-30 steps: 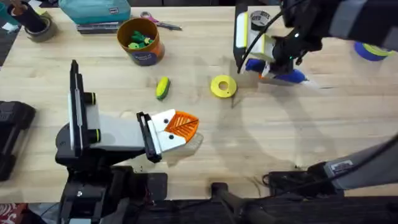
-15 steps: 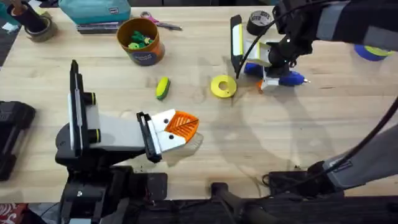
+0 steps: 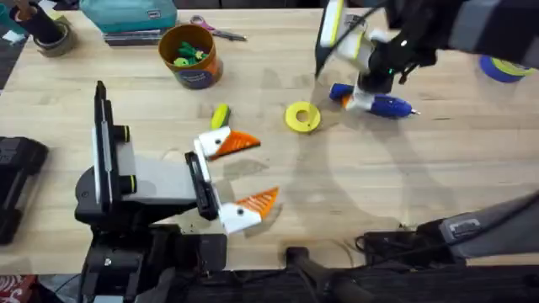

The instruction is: Pick up the gripper from the table and insert it into the empty holder that is missing its gripper. Then pick up a screw, insert it into the mounting hole, and use the screwdriver to tighten it. Finally, clean up the table by picking up the vegetable and placing it into the bucket.

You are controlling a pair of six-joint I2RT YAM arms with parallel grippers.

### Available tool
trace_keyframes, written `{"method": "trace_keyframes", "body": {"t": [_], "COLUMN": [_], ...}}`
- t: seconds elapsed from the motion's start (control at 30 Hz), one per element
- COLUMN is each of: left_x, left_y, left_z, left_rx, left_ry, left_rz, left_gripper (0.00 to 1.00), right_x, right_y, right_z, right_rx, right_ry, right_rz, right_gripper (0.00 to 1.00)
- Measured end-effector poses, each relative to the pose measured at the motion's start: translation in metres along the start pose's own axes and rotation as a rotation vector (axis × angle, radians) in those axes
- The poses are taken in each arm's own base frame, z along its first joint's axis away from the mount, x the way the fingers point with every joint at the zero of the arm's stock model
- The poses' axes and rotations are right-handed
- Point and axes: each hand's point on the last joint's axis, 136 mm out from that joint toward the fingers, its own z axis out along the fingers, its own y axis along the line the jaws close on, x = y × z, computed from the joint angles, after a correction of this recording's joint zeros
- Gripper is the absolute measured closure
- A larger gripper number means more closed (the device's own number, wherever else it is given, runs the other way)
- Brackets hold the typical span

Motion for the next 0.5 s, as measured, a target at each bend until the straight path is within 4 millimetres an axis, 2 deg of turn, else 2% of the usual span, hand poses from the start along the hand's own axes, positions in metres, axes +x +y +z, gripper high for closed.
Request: {"method": "trace_keyframes", "body": {"t": [0.03,0.27,0.3,0.33,0.4,0.5], "left_x": [0.0,-0.003,-0.006,-0.027,-0.041,-0.046], "left_y": [0.0,0.008,0.014,0.031,0.04,0.053], "left_z": [0.0,0.0,0.0,-0.004,-0.007,-0.012], "left_rx": [0.001,-0.048,-0.081,-0.184,-0.245,-0.329], "left_ry": [0.0,-0.006,-0.018,-0.084,-0.132,-0.139], "left_rz": [-0.002,0.004,-0.002,0.01,0.032,-0.024], "left_gripper": [0.017,0.015,0.015,0.015,0.015,0.016], "right_x": [-0.017,-0.045,-0.047,-0.051,-0.051,-0.049], "right_y": [-0.023,-0.059,-0.062,-0.063,-0.061,-0.054], "right_z": [-0.032,-0.118,-0.132,-0.162,-0.178,-0.194], "right_rx": [0.099,0.232,0.246,0.266,0.267,0.258], "right_ry": [-0.089,-0.304,-0.342,-0.424,-0.467,-0.5], "right_rz": [0.217,0.64,0.704,0.833,0.907,0.988], "right_gripper": [0.007,0.006,0.006,0.006,0.006,0.006]}}
